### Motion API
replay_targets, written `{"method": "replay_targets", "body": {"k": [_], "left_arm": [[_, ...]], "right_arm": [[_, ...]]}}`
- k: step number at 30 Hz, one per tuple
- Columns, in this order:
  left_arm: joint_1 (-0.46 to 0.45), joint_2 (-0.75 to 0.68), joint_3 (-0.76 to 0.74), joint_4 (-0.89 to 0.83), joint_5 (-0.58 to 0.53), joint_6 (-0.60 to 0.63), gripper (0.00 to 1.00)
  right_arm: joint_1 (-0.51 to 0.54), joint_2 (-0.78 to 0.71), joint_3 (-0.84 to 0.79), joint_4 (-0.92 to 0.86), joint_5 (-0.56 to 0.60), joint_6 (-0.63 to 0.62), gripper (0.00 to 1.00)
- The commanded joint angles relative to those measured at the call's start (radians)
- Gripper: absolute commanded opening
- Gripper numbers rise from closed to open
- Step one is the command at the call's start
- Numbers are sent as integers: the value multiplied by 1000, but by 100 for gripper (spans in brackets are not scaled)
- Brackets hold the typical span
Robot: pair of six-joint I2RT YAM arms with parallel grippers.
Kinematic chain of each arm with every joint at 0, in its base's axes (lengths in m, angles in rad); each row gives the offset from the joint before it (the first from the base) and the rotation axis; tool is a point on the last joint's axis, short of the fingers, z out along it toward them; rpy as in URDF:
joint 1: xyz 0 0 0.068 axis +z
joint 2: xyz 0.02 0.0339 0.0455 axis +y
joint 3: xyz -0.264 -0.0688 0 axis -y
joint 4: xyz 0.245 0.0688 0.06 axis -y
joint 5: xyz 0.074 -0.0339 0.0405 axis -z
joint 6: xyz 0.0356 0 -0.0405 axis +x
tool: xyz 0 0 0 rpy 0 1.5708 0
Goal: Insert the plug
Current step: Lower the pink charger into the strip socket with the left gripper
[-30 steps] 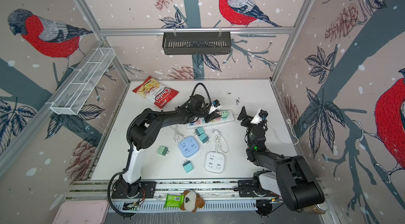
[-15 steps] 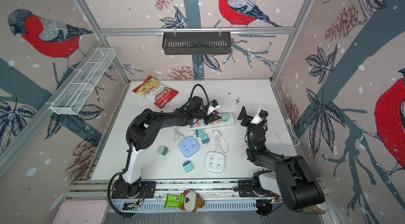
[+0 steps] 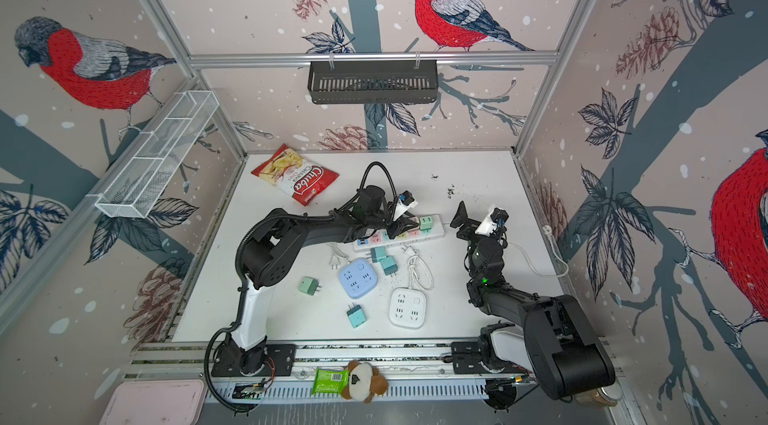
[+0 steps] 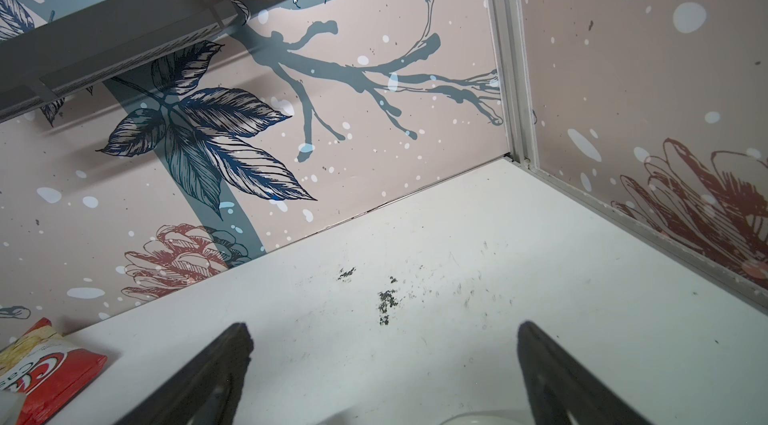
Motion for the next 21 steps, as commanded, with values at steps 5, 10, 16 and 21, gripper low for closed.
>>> {"method": "replay_targets", "body": {"k": [5, 10, 16, 21], "left_arm": [[-9, 34, 16, -33, -50, -51, 0], [-21, 6, -76, 81, -107, -72, 0], [-28, 28, -50, 28, -108, -38, 0], [-32, 37, -42, 7, -105, -10, 0]], "right_arm": [[0, 18, 31, -7, 14, -1, 100], [0, 18, 41, -26, 14, -7, 100], [11, -55, 56, -143, 17, 1, 100], [43, -163, 33, -216, 3, 20, 100]]}}
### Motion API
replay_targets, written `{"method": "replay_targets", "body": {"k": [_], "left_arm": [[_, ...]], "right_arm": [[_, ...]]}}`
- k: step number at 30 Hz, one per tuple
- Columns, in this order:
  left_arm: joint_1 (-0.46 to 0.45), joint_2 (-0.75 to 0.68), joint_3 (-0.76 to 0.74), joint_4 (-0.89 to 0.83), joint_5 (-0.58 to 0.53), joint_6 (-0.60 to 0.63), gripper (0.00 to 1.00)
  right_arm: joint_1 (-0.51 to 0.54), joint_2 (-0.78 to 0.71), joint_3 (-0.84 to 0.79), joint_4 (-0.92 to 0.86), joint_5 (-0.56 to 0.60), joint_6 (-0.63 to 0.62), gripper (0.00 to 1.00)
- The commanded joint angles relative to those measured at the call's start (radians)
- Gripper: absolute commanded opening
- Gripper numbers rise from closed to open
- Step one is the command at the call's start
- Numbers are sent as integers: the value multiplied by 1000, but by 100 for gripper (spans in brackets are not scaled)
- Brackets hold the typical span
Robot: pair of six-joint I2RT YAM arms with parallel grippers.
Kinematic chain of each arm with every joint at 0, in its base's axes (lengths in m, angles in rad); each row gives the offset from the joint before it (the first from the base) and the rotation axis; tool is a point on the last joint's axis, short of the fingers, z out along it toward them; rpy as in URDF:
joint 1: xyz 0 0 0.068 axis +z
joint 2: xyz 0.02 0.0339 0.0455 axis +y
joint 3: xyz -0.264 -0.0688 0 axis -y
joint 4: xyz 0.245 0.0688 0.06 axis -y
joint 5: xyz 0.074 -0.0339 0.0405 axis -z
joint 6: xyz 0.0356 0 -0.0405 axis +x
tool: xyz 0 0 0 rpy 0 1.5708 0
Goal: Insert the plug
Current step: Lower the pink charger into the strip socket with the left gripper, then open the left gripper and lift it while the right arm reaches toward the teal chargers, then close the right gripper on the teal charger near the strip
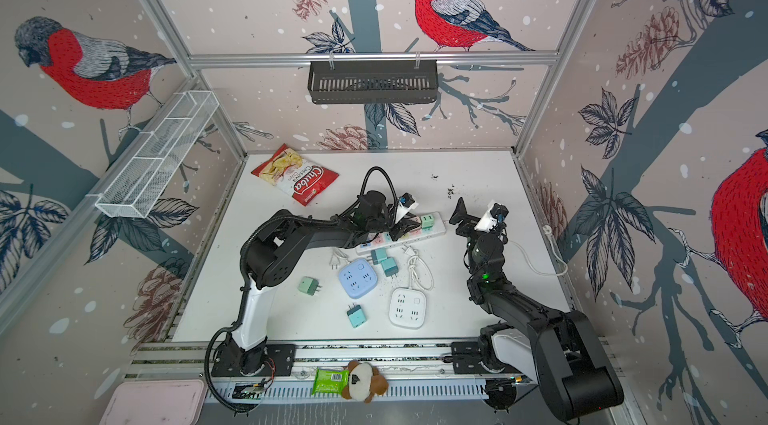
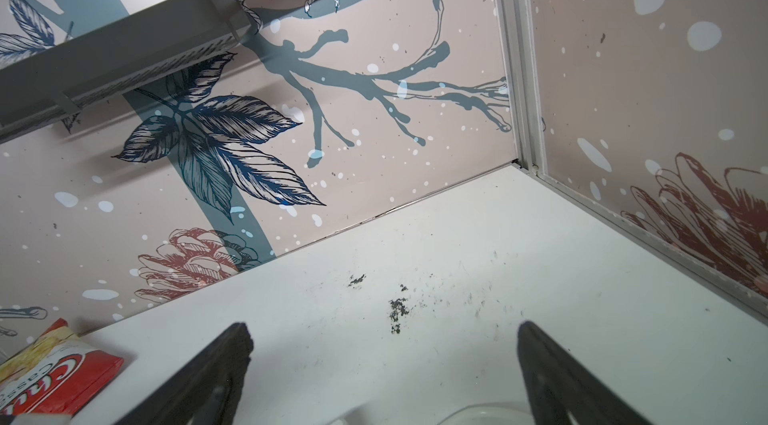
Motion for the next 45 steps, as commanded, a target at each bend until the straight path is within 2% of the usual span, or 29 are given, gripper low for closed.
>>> {"method": "replay_targets", "body": {"k": [1, 8, 9, 10, 11, 13, 15, 19, 24, 27, 28, 31, 38, 41, 45], "left_arm": [[-6, 14, -2, -114, -32, 26, 0], [-8, 29, 28, -143, -45, 16, 1], [-8, 24, 23, -136, -44, 14, 12], [-7, 17, 11, -121, -42, 14, 31], [-8, 10, -2, -105, -41, 14, 45], [-8, -5, -17, -81, -40, 14, 64], [-7, -28, -32, -57, -55, 19, 97], [-6, -168, -78, -68, -106, -7, 99], [-6, -475, -220, -102, -234, -84, 99], [-6, -634, -279, -174, -376, -149, 99], [-5, -673, -295, -182, -455, -186, 99], [11, -731, -319, -199, -612, -312, 99], [61, -803, -378, -175, -618, -443, 99], [78, -864, -432, -136, -628, -481, 99], [100, -956, -498, -105, -641, -539, 99]], "right_arm": [[23, -56, -15, -64, -1, 18, 100], [88, -176, -16, -191, 10, 43, 100], [104, -195, -15, -210, 19, 48, 100], [123, -214, -15, -229, 28, 57, 100], [148, -230, -13, -242, 36, 63, 100], [198, -252, -6, -273, 68, 77, 100], [241, -266, -2, -294, 90, 82, 100], [314, -292, 7, -352, 131, 97, 100], [400, -329, -13, -436, 157, 116, 98], [458, -330, -24, -474, 132, 138, 95], [476, -314, -16, -494, 126, 145, 94], [533, -245, 37, -579, 113, 154, 92], [641, -5, 209, -728, 25, 115, 89], [655, 87, 263, -761, -54, 111, 84], [666, 184, 318, -841, -81, 104, 75]]}}
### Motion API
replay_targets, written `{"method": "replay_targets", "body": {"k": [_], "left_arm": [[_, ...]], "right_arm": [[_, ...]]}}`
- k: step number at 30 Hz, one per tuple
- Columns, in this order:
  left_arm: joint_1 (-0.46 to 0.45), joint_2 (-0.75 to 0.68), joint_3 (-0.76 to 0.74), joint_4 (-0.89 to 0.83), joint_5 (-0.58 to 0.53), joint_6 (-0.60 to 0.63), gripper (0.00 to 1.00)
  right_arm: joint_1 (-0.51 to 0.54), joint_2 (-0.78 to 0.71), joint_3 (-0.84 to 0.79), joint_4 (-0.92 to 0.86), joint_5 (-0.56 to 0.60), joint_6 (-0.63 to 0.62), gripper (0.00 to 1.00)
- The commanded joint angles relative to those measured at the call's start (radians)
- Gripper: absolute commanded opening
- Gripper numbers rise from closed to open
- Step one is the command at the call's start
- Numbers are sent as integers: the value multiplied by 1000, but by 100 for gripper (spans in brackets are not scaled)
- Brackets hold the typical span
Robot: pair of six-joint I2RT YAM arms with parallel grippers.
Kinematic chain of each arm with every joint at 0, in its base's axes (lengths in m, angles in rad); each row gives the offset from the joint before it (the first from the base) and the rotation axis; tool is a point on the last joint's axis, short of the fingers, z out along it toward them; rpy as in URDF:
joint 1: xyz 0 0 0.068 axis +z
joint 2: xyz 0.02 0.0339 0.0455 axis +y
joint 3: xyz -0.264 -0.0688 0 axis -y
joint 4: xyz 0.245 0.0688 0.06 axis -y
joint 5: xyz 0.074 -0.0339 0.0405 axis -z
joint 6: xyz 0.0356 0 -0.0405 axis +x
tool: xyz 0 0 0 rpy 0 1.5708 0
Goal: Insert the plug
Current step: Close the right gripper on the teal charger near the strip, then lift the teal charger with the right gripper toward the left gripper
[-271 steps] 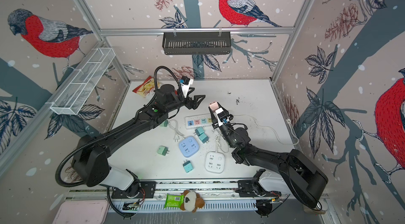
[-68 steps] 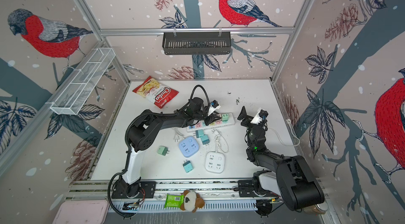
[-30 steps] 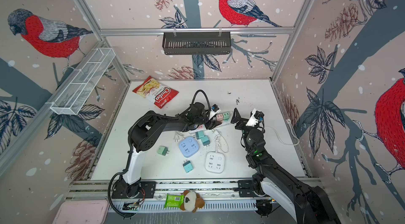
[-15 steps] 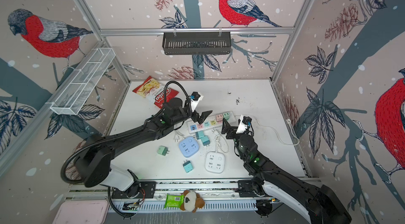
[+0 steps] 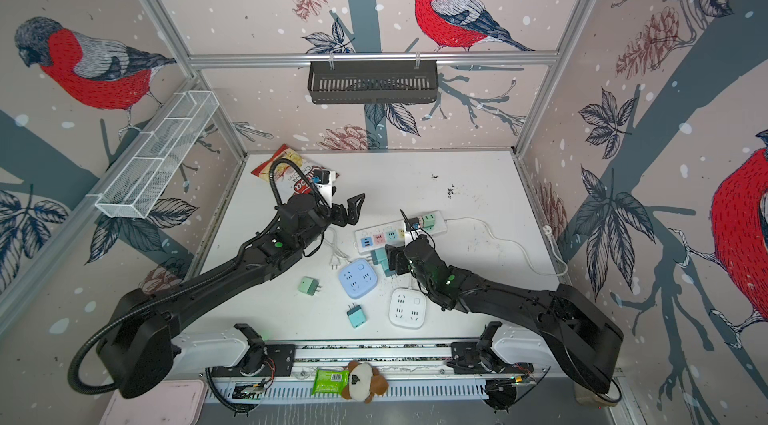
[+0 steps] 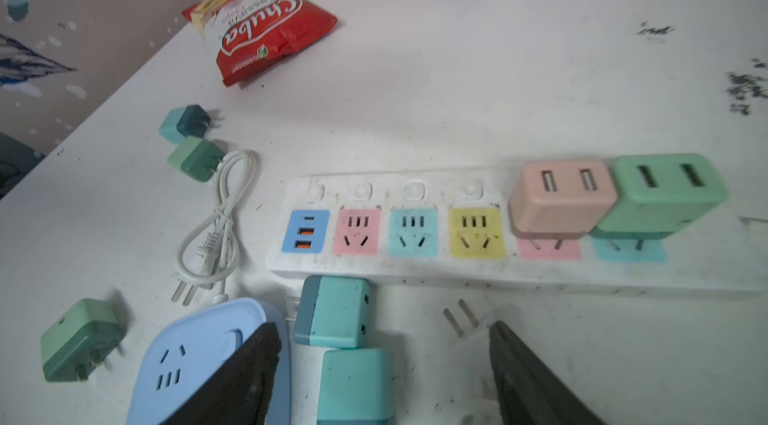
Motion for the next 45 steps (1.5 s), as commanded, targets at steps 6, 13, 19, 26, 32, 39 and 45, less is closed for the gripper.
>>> {"method": "replay_targets", "body": {"k": [6, 13, 19, 26, 32, 39, 45], "left_arm": [[11, -153, -139, 168, -42, -95, 99], [13, -196, -173, 191, -52, -100, 99], [13, -192, -173, 192, -54, -99, 99], [13, -169, -164, 194, -49, -99, 99], [13, -160, -156, 189, -38, -98, 99], [18, -155, -141, 169, -9, -133, 99], [24, -156, -126, 133, -4, -193, 99]], "right_arm": [[18, 131, 71, -125, -99, -17, 70], [54, 251, 140, -180, -110, -37, 67], [79, 334, 183, -228, -54, -37, 65], [85, 344, 178, -243, -34, -42, 55], [91, 347, 169, -235, -34, -58, 52], [97, 336, 160, -212, -21, -60, 33], [99, 223, 117, -171, 71, -101, 23]]}}
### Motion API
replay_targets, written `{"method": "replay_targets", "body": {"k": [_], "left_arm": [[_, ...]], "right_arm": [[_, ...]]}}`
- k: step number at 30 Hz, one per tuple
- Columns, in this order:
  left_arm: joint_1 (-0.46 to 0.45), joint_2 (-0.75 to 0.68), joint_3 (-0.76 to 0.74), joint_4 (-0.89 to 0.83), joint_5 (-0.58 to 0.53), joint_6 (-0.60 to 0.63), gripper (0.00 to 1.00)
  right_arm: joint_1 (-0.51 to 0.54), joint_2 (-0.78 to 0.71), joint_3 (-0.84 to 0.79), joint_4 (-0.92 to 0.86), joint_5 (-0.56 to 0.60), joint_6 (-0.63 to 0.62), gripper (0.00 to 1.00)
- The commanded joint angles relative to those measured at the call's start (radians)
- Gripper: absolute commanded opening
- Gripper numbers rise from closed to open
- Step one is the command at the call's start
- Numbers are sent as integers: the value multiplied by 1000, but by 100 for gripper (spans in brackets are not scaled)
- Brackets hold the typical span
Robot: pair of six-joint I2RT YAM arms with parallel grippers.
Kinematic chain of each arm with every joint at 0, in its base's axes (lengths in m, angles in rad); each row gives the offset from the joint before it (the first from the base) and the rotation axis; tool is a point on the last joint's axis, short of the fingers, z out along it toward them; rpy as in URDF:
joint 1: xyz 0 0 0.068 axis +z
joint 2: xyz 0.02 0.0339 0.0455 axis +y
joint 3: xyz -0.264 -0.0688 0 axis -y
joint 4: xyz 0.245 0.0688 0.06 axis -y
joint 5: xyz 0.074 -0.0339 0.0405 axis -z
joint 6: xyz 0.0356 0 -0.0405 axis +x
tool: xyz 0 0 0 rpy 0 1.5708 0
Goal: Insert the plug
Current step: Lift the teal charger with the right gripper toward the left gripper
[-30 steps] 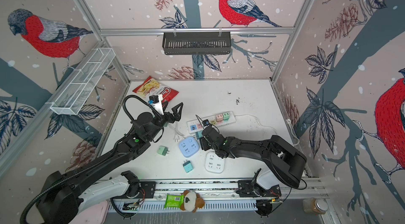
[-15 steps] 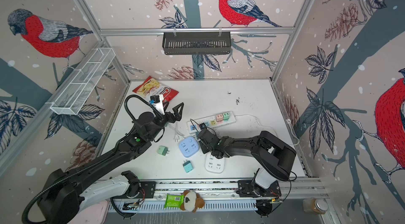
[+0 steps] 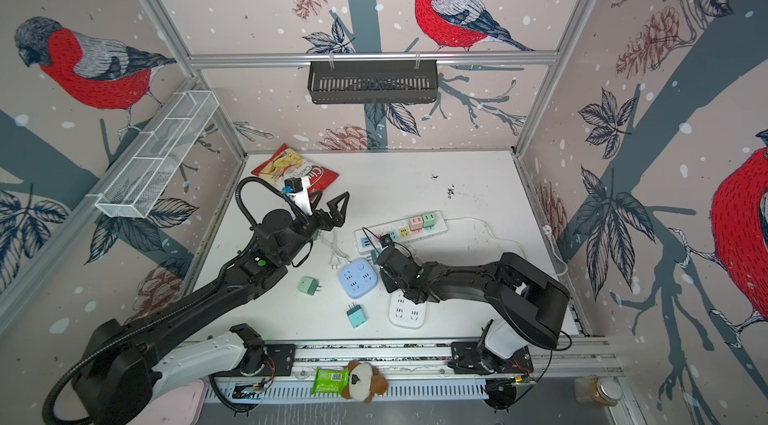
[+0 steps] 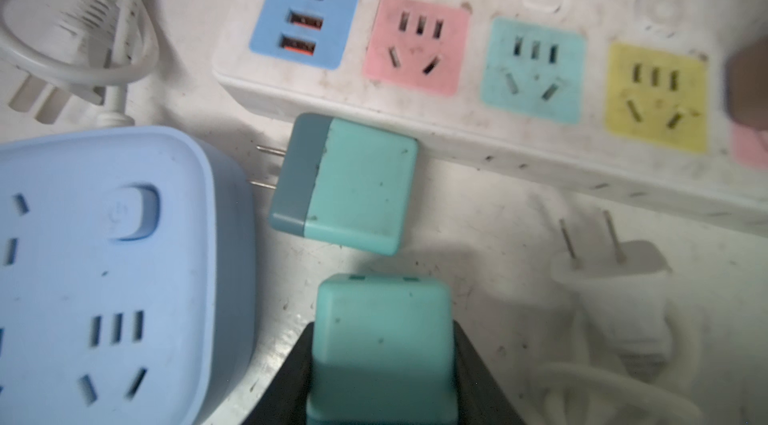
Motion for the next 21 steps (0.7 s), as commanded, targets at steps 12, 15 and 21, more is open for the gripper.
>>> {"method": "replay_targets", "body": {"k": [12, 15, 21], "left_arm": [[5, 3, 45, -44, 78, 10, 99], [3, 20, 62, -47, 125, 29, 99], [3, 100, 113, -48, 276, 97, 98]], "right_arm": [[1, -375, -165, 501, 213, -378, 3], [-10, -397, -188, 626, 187, -541, 1], [-120, -443, -343, 990, 75, -750, 1]]}}
